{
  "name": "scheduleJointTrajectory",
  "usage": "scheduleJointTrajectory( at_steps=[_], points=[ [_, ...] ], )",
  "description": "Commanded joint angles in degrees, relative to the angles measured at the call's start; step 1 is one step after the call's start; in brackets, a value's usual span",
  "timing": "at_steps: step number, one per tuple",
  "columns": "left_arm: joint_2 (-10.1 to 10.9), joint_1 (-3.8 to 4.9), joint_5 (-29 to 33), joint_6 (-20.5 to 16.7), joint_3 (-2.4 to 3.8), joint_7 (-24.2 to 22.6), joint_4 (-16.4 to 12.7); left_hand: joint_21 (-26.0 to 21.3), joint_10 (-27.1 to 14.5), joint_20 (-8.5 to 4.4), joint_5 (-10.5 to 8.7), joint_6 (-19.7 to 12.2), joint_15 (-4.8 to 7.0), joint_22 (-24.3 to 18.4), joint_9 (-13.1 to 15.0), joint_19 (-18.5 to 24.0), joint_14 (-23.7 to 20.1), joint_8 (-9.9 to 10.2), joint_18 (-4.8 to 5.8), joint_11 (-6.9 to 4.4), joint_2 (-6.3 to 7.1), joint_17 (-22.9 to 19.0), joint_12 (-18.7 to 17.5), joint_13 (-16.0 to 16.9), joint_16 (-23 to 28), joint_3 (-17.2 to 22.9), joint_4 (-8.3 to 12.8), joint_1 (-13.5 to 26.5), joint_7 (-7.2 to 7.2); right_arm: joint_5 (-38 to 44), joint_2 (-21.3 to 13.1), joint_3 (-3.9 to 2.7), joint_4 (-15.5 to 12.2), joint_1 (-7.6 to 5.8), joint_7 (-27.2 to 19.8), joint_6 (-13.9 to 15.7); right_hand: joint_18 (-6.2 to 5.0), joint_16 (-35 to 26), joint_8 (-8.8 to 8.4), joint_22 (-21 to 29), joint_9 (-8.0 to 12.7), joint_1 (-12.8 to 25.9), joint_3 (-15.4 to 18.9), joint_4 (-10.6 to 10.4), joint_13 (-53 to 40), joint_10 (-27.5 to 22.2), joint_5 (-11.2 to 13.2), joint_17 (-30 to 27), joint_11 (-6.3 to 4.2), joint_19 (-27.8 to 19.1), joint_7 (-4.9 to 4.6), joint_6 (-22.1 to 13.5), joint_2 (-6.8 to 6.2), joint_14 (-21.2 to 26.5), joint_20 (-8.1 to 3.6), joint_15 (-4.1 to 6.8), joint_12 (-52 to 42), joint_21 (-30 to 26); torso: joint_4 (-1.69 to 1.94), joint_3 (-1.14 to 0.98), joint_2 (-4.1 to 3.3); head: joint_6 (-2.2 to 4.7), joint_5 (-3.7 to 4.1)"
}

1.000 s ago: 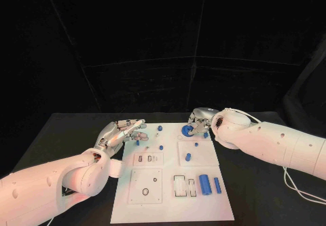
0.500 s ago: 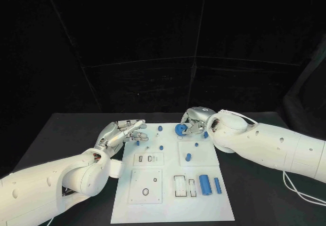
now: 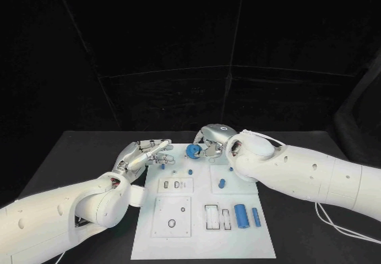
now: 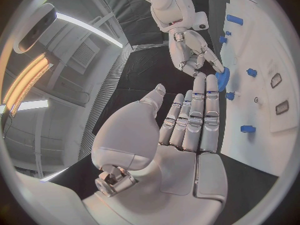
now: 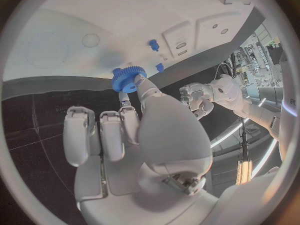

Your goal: Assemble the parts on the task board

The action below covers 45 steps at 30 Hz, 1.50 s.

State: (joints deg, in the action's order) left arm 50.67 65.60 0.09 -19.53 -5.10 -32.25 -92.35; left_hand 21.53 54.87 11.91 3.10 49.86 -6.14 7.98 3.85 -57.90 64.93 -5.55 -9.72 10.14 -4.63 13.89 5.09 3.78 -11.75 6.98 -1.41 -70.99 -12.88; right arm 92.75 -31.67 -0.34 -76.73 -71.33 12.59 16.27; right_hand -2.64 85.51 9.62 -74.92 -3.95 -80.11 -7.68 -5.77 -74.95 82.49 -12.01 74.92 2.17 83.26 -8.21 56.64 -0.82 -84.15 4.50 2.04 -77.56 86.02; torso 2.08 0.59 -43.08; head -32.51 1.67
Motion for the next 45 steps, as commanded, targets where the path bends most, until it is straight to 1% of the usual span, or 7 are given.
scheduleJointTrajectory(
  at_steps=[1, 4, 7, 17, 28, 39, 45],
  points=[
    [-0.1, 0.08, -0.1, 0.7, 0.06, 0.0, 0.0, -0.3, -0.1, 0.39, -0.19, -0.2, -0.36, -0.1, -0.1, -0.2, -0.1, 0.4, -0.7, 0.05, -0.48, 0.1, -0.3, 0.0, 0.1, 0.3, 0.0, 0.1, -0.4, 1.1, 1.1, 0.08, 0.7, -0.02, 0.0, 0.8, 0.41, 0.1, -0.17, -4.9, -0.1, 0.4, -0.4, 0.0, -1.7, 0.1, -0.3, 6.5, 0.37, 0.1, 0.65, 0.9, 0.08, -4.1, 0.16, -0.39, 0.3, 0.3, -0.03, 0.03, -0.03, -0.26, -0.27],
    [-0.1, 0.08, -0.1, 0.7, 0.06, 0.1, 0.0, -0.3, -0.1, 0.39, -0.19, -0.2, -0.36, -0.1, -0.1, -0.2, -0.1, 0.4, -0.7, 0.05, -0.48, 0.1, -0.3, 0.0, 0.1, 0.3, 0.0, 0.1, -0.4, 1.1, 2.3, 0.16, 1.8, 0.09, 0.2, 0.2, 0.41, 0.0, -0.29, -4.9, -0.1, 0.4, -0.5, 0.0, -1.6, 0.1, -0.3, 6.5, 0.39, 0.1, 0.63, 0.9, 0.12, -4.1, 0.2, -0.43, 0.4, 0.3, 0.02, 0.07, -0.08, -0.27, -0.16],
    [-0.1, 0.08, -0.1, 0.7, 0.06, 0.1, 0.1, -0.3, -0.1, 0.39, -0.19, -0.2, -0.36, -0.1, -0.1, -0.2, -0.1, 0.4, -0.7, 0.05, -0.48, 0.1, -0.3, 0.0, 0.1, 0.3, 0.0, 0.1, -0.4, 1.3, 3.5, 0.21, 3.0, 0.22, 0.4, -0.5, 0.41, 0.0, -0.44, -4.9, -0.1, 0.5, -0.6, 0.0, -1.6, 0.0, -0.3, 6.4, 0.42, 0.1, 0.59, 0.8, 0.08, -4.1, 0.24, -0.47, 0.5, 0.3, -0.17, 0.0, 0.04, -0.44, -0.42],
    [-0.2, 0.08, -0.1, 0.7, 0.06, 0.1, 0.2, -0.3, -0.1, 0.39, -0.2, -0.2, -0.36, -0.1, -0.1, -0.2, -0.1, 0.4, -0.69, 0.05, -0.47, 0.1, -0.3, 0.0, 0.2, 0.3, 0.0, 0.2, -0.38, 1.9, 6.1, 0.57, 5.1, 0.66, 1.0, -3.1, 0.4, 0.0, -0.88, -4.9, 0.0, 0.7, -0.9, 0.0, -1.5, -0.1, 0.2, 6.3, 0.53, 0.1, 0.47, 0.8, -0.12, -4.1, 0.38, -0.59, 0.7, 0.3, -0.11, -0.02, 0.04, -0.67, -0.47],
    [-0.2, 0.09, -0.1, 0.7, 0.06, 0.2, 0.3, -0.3, -0.1, 0.4, -0.2, -0.2, -0.36, -0.1, -0.1, -0.2, -0.1, 0.4, -0.69, 0.05, -0.47, 0.1, -0.3, 0.0, 0.2, 0.3, 0.0, 0.2, -0.37, 2.5, 7.0, 1.08, 6.3, 0.78, 2.0, -3.0, 0.34, -0.3, -1.83, -4.7, 0.1, 1.4, -1.3, 0.0, -0.9, -0.7, 0.5, 5.8, 0.76, -0.1, 0.21, 0.2, -0.57, -3.9, 0.6, -0.82, 1.5, 0.2, -0.2, -0.06, 0.0, -0.65, -0.42],
    [-0.2, 0.09, -0.1, 0.9, 0.06, 0.3, 0.4, -0.3, -0.1, 0.4, -0.2, -0.2, -0.36, -0.1, -0.1, -0.2, -0.1, 0.4, -0.69, 0.05, -0.47, 0.1, -0.3, 0.0, 0.2, 0.3, 0.0, 0.2, -0.36, 3.2, 7.4, 1.12, 6.5, 0.82, 3.5, -3.7, 0.06, -1.0, -5.94, -3.4, 0.3, 2.9, -1.8, 0.0, 3.3, -3.9, 1.7, 4.8, 1.75, -1.1, -0.87, -5.7, -2.07, -3.7, 1.46, -1.7, 6.4, -0.4, -0.21, -0.04, 0.04, -0.75, -0.36],
    [-0.2, 0.09, -0.1, 1.0, 0.06, 0.3, 0.5, -0.3, -0.1, 0.4, -0.2, -0.2, -0.36, -0.1, -0.1, -0.2, -0.1, 0.4, -0.69, 0.05, -0.47, 0.1, -0.3, 0.0, 0.2, 0.3, 0.0, 0.2, -0.36, 3.3, 7.3, 1.13, 6.4, 0.83, 3.7, -3.8, -0.01, -1.1, -6.07, -3.1, 0.2, 4.7, -1.4, -0.9, 4.4, -4.7, 2.2, 4.7, 2.0, -1.3, -1.09, -8.6, -2.89, -3.7, 1.72, -1.93, 7.7, -0.6, -0.22, -0.07, 0.02, -0.77, -0.36]
  ],
)
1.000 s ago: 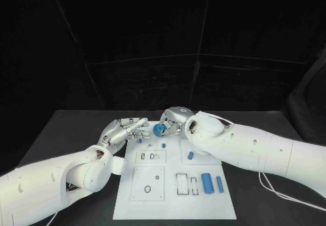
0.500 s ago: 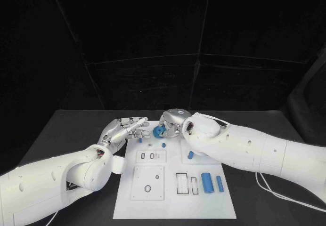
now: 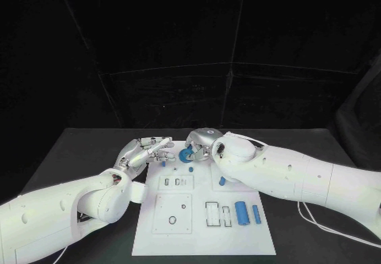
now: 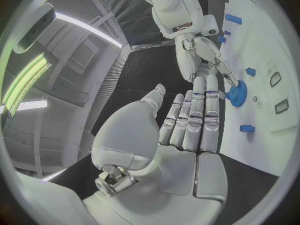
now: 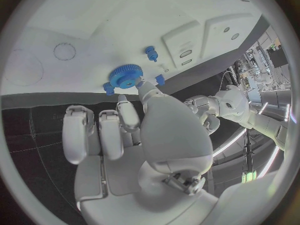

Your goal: Assemble the parts on the task board

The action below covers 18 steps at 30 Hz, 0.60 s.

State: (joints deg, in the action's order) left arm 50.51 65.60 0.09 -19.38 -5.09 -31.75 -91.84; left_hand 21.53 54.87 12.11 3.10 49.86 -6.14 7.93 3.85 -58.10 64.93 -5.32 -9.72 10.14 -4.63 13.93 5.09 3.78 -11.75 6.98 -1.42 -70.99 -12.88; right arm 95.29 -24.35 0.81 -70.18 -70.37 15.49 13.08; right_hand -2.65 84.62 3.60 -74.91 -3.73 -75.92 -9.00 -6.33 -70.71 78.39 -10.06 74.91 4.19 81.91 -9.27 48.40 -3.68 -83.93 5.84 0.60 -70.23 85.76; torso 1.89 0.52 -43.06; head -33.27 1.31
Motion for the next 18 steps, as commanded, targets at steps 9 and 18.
scheduleJointTrajectory(
  at_steps=[9, 18],
  points=[
    [-0.1, 0.08, -0.1, 0.9, 0.06, -0.1, 0.0, -0.3, -0.1, 0.2, -0.2, -0.2, -0.36, -0.1, -0.1, 0.0, -0.1, 0.2, -0.69, 0.05, -0.47, 0.1, -0.3, 0.0, 0.2, 0.3, 0.0, 0.2, -0.36, 0.6, -0.4, -0.02, -0.8, -0.12, 0.3, 0.4, 0.0, -0.2, 0.29, -3.2, -0.2, 1.8, 0.1, -1.4, -0.1, -0.4, 0.2, 4.7, 0.05, 0.1, -0.07, -0.4, -0.21, -3.9, 0.5, -0.57, 0.1, -0.3, 0.02, 0.01, 0.02, 0.03, 0.04],
    [0.3, 0.08, -0.1, 1.1, 0.06, -0.2, 0.1, -0.3, -0.2, 0.2, -0.2, -0.2, -0.38, -0.1, -0.1, 0.0, -0.1, 0.3, -0.69, 0.04, -0.46, 0.1, -0.4, 0.0, 0.3, 0.4, 0.1, 0.3, -0.34, -9.0, -10.2, 0.02, -8.3, 0.04, -6.9, 9.4, -0.04, -0.4, 0.81, -3.0, -0.4, 2.3, 0.0, -2.1, -0.7, 0.2, -0.1, 4.5, -0.02, 0.0, 0.01, 0.6, -0.57, -3.8, 0.5, -0.54, -0.6, -0.4, -0.56, -0.04, 0.27, 0.41, -0.07]
  ],
)
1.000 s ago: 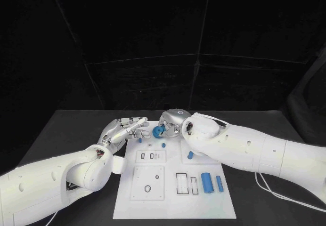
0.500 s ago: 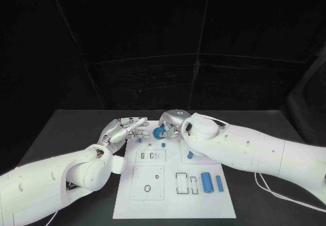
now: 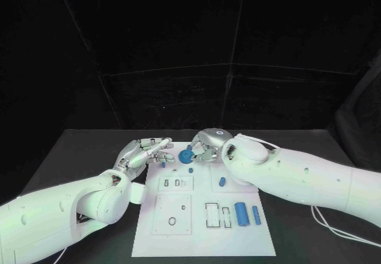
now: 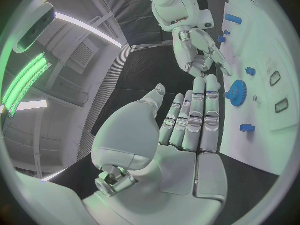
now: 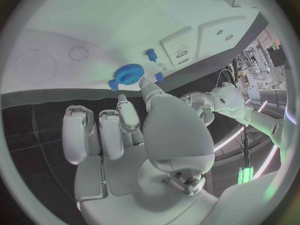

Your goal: Assemble the parts on the task board

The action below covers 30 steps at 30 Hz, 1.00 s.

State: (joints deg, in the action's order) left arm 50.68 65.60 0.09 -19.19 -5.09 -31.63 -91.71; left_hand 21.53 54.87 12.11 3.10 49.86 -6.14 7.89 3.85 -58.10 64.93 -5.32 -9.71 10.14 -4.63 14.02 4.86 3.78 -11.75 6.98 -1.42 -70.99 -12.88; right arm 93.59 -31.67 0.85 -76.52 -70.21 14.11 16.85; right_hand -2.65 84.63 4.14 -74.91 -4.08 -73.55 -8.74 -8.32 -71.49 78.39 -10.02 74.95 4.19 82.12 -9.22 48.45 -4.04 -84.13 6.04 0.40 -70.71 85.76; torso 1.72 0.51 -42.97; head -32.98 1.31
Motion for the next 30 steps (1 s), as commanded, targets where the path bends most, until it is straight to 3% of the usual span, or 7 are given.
scheduleJointTrajectory(
  at_steps=[1, 5, 7, 14, 20, 24, 30],
  points=[
    [0.2, 0.08, -0.1, 0.9, 0.06, -0.3, 0.0, -0.3, -0.1, 0.2, -0.2, -0.2, -0.37, -0.1, -0.1, 0.0, -0.1, 0.3, -0.69, 0.03, -0.46, 0.1, -0.2, 0.0, 0.3, 0.4, 0.1, 0.3, -0.31, -9.3, -4.3, -0.03, -2.8, -0.12, -6.9, 5.6, -0.08, -0.5, 0.33, -2.9, -0.1, -0.5, -0.3, 0.2, 0.1, 0.1, -0.3, 4.3, -0.07, -0.3, 0.01, 0.7, -0.44, -3.6, 0.28, -0.3, 0.0, -0.5, -0.53, -0.02, 0.24, 0.13, -0.1],
    [0.4, 0.08, -0.1, 1.1, 0.06, -0.4, -0.1, -0.4, 0.3, 0.19, -0.2, 0.1, -0.32, -0.1, 0.0, 0.1, -0.1, 0.2, -0.7, -0.1, -0.46, 0.2, -0.1, 0.0, 0.4, 0.6, 0.2, 0.4, -0.13, -18.1, -10.9, -0.03, -5.3, -0.15, -13.1, 4.0, -0.23, -0.8, 0.4, -2.2, -0.1, -2.5, -0.6, 1.8, 0.3, -0.2, -3.7, 3.9, -0.38, -0.8, 0.35, 1.1, -1.03, -3.5, 0.08, -0.04, 0.3, -0.8, -0.98, -0.04, 0.42, 0.33, -0.05],
    [0.4, 0.08, -0.1, 1.2, 0.06, -0.4, -0.1, -0.4, 0.5, 0.17, -0.2, 0.3, -0.28, -0.1, 0.0, 0.0, -0.1, 0.1, -0.71, -0.17, -0.45, 0.3, 0.0, 0.0, 0.5, 0.7, 0.3, 0.5, -0.05, -21.2, -13.7, -0.03, -5.8, -0.17, -15.7, 3.0, -0.26, -0.9, 0.37, -2.0, -0.1, -3.2, -0.5, 2.4, 0.3, -0.3, -4.3, 3.8, -0.54, -0.9, 0.53, 1.1, -1.22, -3.4, -0.04, 0.09, 0.4, -0.9, -1.15, -0.07, 0.48, 0.4, 0.01],
    [0.2, 0.07, -0.1, 1.7, 0.05, -0.4, 0.1, -0.4, 1.8, 0.06, -0.2, 1.1, -0.11, -0.2, 0.1, 0.0, 0.0, 0.0, -0.74, -0.46, -0.42, 0.7, 0.3, 0.2, 0.8, 1.2, 0.6, 0.9, 0.2, -25.0, -18.4, -0.01, -4.0, -0.17, -20.5, 0.6, -0.31, -1.0, 0.06, -1.8, 0.1, -4.1, 0.1, 3.4, 0.8, -0.8, -4.7, 3.7, -0.7, -1.1, 0.69, 0.6, -2.0, -3.4, -0.24, 0.26, 1.1, -1.0, -1.13, -0.24, 0.44, 0.71, 0.54],
    [-0.1, 0.05, -0.1, 1.8, 0.05, -0.4, 0.3, -0.4, 1.9, 0.05, -0.2, 1.2, -0.1, -0.3, 0.1, 0.0, 0.0, 0.0, -0.74, -0.48, -0.42, 0.7, 0.4, 0.2, 0.8, 1.2, 0.6, 0.9, 0.22, -24.9, -18.5, 0.01, -0.8, -0.14, -21.7, -0.2, -0.33, -1.1, -0.13, -1.7, 0.1, -4.3, 0.4, 3.5, 1.0, -1.0, -4.8, 3.7, -0.65, -1.2, 0.61, 0.3, -2.08, -3.4, -0.26, 0.25, 1.4, -1.1, -1.15, -0.24, 0.37, 0.69, 0.55],
    [-0.2, 0.03, -0.1, 1.9, 0.04, -0.4, 0.5, -0.4, 1.9, 0.05, -0.2, 1.2, -0.1, -0.3, 0.1, 0.0, 0.0, 0.0, -0.74, -0.48, -0.42, 0.7, 0.4, 0.2, 0.8, 1.2, 0.6, 0.9, 0.22, -24.8, -18.1, 0.02, 1.2, -0.1, -22.1, -0.7, -0.33, -1.0, -0.17, -1.7, 0.1, -4.4, 0.4, 3.6, 1.0, -1.0, -4.9, 3.7, -0.63, -1.2, 0.59, 0.2, -2.05, -3.4, -0.26, 0.24, 1.4, -1.1, -1.13, -0.12, 0.39, 0.6, 0.66],
    [-0.4, 0.0, -0.1, 1.8, 0.04, -0.4, 0.8, -0.4, 2.0, 0.03, -0.2, 1.3, -0.08, -0.3, 0.1, 0.0, 0.1, -0.1, -0.74, -0.5, -0.42, 0.8, 0.4, 0.2, 0.8, 1.3, 0.6, 0.9, 0.24, -24.6, -17.8, 0.03, 2.6, -0.06, -22.4, -1.7, -0.33, -1.0, -0.12, -1.7, 0.1, -4.7, 0.4, 3.8, 1.0, -1.0, -4.9, 3.8, -0.61, -1.2, 0.55, 0.2, -1.94, -3.4, -0.25, 0.22, 1.4, -1.1, -1.09, -0.06, 0.39, 0.35, 0.67]
  ],
)
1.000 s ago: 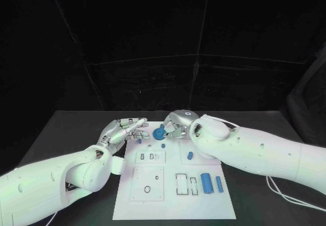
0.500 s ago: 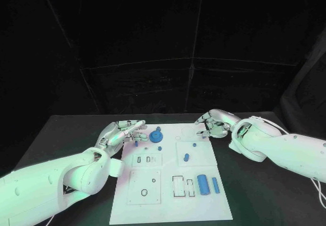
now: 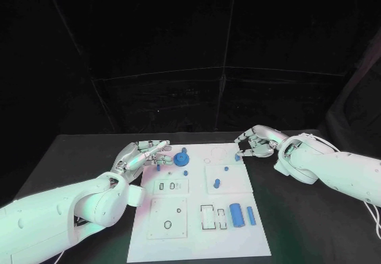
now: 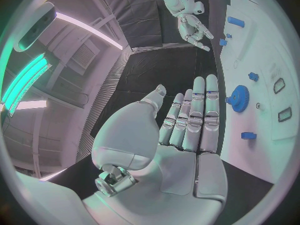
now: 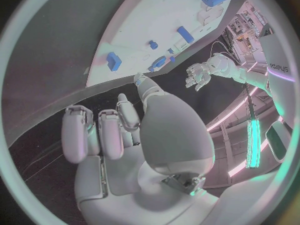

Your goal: Assemble the parts on the task board

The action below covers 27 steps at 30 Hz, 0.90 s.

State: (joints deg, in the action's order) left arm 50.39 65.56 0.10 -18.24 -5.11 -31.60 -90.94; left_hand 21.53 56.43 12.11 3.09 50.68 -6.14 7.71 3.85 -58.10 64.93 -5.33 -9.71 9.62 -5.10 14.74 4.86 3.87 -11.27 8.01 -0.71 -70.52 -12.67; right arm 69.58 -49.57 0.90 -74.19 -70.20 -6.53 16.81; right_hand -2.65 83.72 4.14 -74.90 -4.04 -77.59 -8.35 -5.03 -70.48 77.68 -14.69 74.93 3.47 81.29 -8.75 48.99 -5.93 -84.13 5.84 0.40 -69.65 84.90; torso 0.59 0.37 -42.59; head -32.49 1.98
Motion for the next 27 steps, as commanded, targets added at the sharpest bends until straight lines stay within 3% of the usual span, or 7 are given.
scheduleJointTrajectory(
  at_steps=[1, 9, 27],
  points=[
    [-0.1, 0.04, -0.1, 0.9, 0.06, -0.4, 0.1, -0.4, 0.5, 0.03, -0.2, 0.5, -0.08, -0.1, 0.1, 0.0, 0.1, -0.1, -0.75, 0.01, 0.05, 0.0, 0.4, 0.1, 0.4, 0.3, -0.1, 0.5, 0.04, -0.5, 0.1, -0.01, 0.4, -0.06, -1.8, -1.9, -0.32, -0.1, -0.07, -1.7, 0.0, -0.8, 0.0, 0.6, 0.0, -0.3, -0.3, 3.8, 0.11, -0.3, 0.07, -0.3, 0.0, -3.4, -0.06, 0.21, 0.3, -0.3, 0.04, 0.07, -0.02, -0.13, -0.06],
    [-0.2, 0.02, -0.1, 0.9, 0.05, -0.4, 0.3, -0.4, 0.5, 0.03, -0.2, 0.5, -0.08, -0.1, 0.1, 0.0, 0.1, -0.1, -0.75, 0.01, 0.05, 0.0, 0.4, 0.1, 0.4, 0.3, -0.1, 0.5, 0.04, 0.8, 0.6, 0.0, 1.8, 0.38, -1.6, -3.5, -0.32, -0.1, 0.16, -1.7, -0.1, -1.6, -0.1, 1.2, 0.0, -0.2, -0.1, 3.9, 0.11, -0.3, 0.08, 0.1, 0.19, -3.5, -0.05, 0.21, 0.3, -0.3, 0.19, 0.1, 0.0, -0.39, 0.07],
    [-0.3, 0.01, -0.1, 1.0, 0.05, -0.3, 0.5, -0.4, 0.5, 0.02, -0.2, 0.5, -0.07, -0.1, 0.1, 0.0, 0.1, 0.0, -0.75, 0.02, 0.05, 0.1, 0.4, 0.1, 0.4, 0.3, 0.0, 0.5, 0.01, 1.8, 2.1, 0.01, 4.0, 1.47, -1.2, -5.1, -0.27, 0.0, 0.86, -1.9, -0.3, -2.0, -0.1, 1.6, -0.3, 0.0, -0.1, 4.1, 0.11, -0.2, 0.04, 1.5, 1.03, -3.5, -0.05, 0.21, 0.0, -0.3, 0.11, 0.09, 0.04, -0.79, -0.03]
  ],
)
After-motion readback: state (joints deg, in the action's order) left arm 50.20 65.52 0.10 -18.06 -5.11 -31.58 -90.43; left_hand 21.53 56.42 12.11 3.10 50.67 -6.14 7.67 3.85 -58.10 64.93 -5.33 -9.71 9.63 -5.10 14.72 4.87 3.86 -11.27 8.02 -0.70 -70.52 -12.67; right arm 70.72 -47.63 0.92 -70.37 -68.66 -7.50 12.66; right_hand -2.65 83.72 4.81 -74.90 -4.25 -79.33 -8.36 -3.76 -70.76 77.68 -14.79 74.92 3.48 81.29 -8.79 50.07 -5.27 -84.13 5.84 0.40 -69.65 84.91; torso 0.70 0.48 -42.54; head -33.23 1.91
